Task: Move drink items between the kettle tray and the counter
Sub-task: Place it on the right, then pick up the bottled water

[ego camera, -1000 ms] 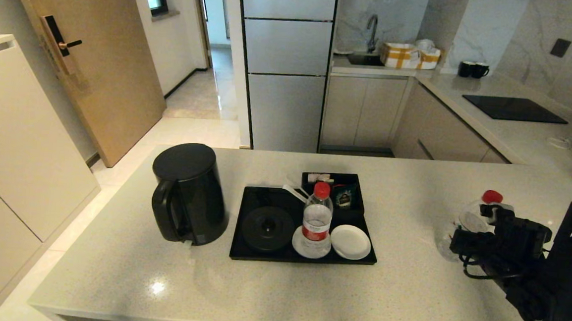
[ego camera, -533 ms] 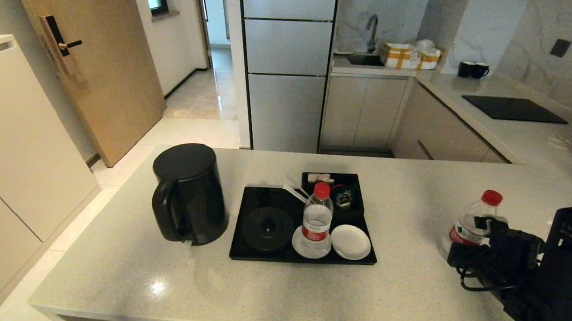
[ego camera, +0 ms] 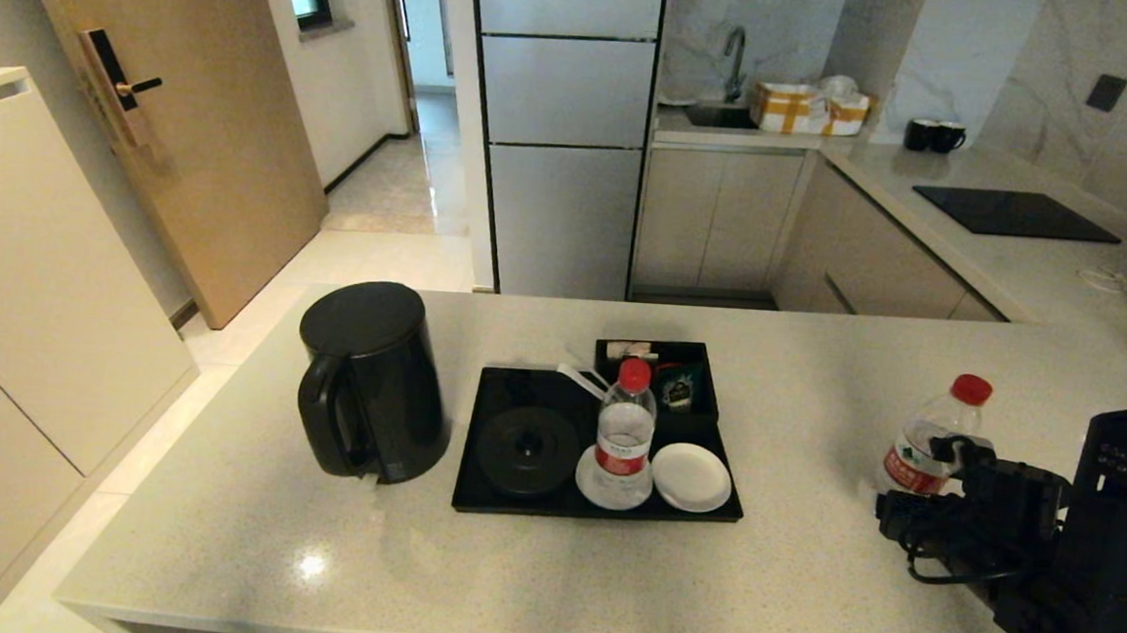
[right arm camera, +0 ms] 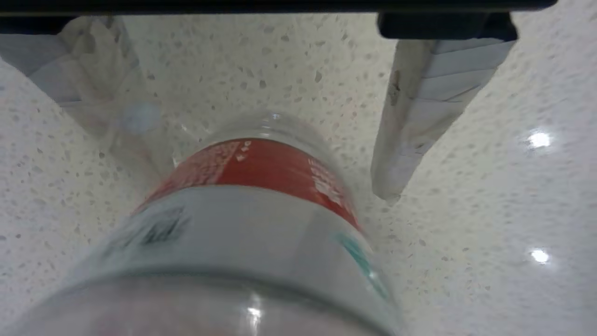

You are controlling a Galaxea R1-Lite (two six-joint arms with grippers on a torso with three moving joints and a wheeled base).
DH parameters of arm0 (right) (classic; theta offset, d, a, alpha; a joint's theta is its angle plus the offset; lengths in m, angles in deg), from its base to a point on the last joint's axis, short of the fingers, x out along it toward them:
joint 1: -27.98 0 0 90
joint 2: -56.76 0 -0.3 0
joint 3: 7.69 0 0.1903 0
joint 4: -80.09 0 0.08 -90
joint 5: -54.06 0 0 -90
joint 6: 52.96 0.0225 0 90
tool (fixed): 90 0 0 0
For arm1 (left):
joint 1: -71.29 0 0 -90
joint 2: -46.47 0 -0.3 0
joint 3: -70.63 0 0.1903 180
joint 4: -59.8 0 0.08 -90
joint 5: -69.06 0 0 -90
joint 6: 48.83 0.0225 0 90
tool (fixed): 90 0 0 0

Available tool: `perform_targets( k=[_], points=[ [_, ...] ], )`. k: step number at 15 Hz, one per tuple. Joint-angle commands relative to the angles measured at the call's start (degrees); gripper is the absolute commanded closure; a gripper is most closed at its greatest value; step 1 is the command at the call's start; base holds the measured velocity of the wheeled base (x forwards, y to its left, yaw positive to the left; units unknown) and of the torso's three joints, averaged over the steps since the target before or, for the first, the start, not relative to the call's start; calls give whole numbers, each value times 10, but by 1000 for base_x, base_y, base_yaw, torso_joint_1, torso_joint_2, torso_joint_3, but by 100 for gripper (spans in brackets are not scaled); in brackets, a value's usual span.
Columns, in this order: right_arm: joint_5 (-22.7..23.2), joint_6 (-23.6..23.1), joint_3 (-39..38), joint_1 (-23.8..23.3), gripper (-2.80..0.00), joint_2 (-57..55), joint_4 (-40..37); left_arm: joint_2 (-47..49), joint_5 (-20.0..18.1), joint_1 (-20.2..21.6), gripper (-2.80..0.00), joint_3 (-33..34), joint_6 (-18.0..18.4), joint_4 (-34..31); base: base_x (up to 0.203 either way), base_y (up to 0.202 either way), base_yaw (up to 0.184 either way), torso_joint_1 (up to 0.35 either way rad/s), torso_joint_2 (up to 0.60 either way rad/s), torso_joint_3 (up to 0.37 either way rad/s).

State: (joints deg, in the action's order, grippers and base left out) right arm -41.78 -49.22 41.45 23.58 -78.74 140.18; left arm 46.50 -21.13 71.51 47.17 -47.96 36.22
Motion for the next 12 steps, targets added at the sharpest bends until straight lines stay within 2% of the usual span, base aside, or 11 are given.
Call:
perform_targets(
  k=[1,5,8,12],
  points=[
    [1,0,-10,0,-280,14,8,0,0,0,-280,0,0,0,0,0,0,0,0,0],
    [30,-4,-80,2,-280,79,10,0,0,0,-280,0,0,0,0,0,0,0,0,0],
    [36,-6,-135,3,-280,130,17,0,0,0,-280,0,-1,2,0,0,0,0,0,0],
    [52,-13,-207,5,-280,251,19,0,0,0,-280,1,-1,3,0,0,0,0,0,0]
  ],
)
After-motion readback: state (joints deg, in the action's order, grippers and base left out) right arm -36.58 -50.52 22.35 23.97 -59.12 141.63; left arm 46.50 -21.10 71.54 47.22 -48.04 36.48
